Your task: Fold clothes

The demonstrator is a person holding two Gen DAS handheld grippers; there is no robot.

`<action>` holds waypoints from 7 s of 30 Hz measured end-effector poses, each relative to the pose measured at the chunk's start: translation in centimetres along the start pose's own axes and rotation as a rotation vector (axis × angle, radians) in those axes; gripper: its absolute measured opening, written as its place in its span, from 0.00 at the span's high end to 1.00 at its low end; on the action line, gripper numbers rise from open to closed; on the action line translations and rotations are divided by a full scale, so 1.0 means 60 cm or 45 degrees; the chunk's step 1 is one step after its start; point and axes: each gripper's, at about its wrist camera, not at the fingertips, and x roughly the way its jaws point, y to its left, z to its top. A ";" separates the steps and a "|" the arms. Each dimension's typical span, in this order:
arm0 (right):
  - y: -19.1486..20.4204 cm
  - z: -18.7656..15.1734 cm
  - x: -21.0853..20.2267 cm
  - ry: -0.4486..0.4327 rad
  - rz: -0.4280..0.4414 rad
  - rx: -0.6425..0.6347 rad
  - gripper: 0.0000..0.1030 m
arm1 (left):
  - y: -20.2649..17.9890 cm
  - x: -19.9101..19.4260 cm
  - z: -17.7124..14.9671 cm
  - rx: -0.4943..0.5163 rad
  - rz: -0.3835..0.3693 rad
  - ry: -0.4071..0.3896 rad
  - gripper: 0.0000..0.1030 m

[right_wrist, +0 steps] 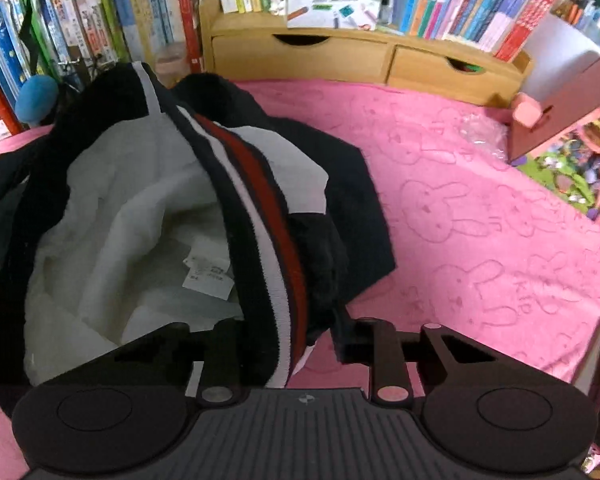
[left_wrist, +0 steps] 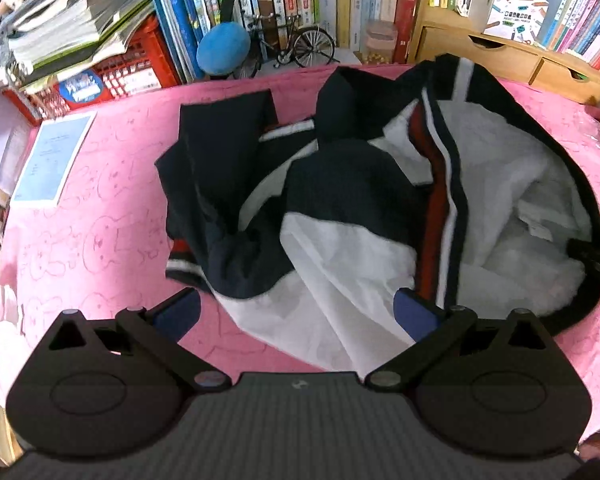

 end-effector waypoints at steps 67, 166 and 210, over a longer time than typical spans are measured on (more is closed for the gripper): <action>-0.117 -0.091 -0.035 -0.209 -0.211 -0.282 0.09 | 0.101 0.067 0.036 0.147 0.077 -0.129 0.00; 0.024 -0.377 -0.093 -0.425 -0.121 -1.174 0.83 | 0.110 -0.010 -0.264 0.463 0.256 -0.012 0.00; -0.146 -0.127 -0.081 0.147 0.149 -0.259 0.02 | 0.124 -0.034 -0.113 0.036 -0.364 0.096 0.00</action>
